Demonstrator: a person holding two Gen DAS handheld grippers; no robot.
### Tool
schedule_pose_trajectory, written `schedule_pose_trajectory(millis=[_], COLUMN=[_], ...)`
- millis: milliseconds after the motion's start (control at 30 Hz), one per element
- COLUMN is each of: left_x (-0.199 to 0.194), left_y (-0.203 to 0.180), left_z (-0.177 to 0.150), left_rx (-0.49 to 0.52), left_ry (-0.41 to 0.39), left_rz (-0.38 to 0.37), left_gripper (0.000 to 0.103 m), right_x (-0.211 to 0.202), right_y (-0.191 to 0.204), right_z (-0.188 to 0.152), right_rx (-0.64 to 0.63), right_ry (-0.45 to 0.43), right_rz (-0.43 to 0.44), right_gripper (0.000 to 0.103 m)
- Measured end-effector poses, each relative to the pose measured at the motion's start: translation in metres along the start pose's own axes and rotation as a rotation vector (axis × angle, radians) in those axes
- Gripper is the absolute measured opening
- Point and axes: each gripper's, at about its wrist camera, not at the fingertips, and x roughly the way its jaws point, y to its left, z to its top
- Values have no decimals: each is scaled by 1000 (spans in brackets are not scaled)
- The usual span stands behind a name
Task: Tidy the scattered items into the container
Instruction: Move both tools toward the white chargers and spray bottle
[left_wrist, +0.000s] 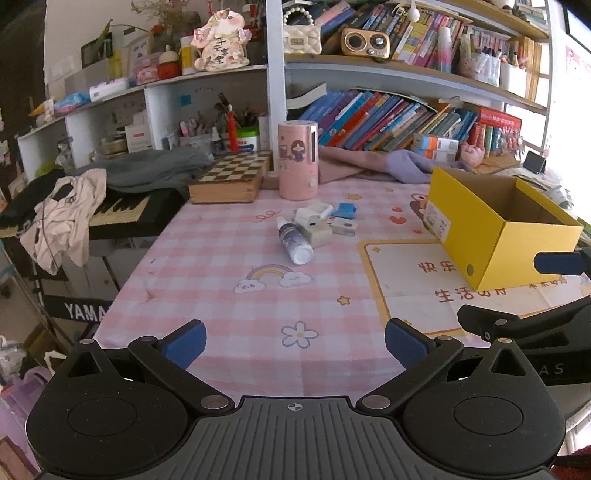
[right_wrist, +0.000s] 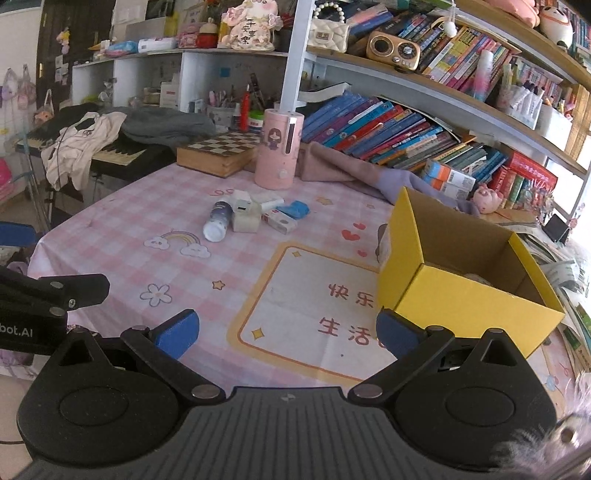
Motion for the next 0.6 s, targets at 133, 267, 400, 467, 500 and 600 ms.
schedule_pose_trajectory(millis=[133,267,400,467,500,600], left_x=[8,20,35,42,46,59], left_y=[0,0,-1,-1,-1,1], left_z=[4,9,17,23,25,34], left_rx=[5,13,28,33,33,27], left_ry=[1,7,22,23,21,19], left_rz=[0,-1,0,4,3,-5], left_gripper=[103,103,103,103,103,103], right_x=[7,20,37,46,50,63], right_y=[-1,-5,-11,-14,-15,-19], right_z=[3,11,21,28,32,44], right_rx=[5,10,10,10,9,4], right_ry=[3,2,-5,-5,-7,-13], right_rz=[1,1,-6,-3,2,16], right_gripper=[103,103,101,101,101,100])
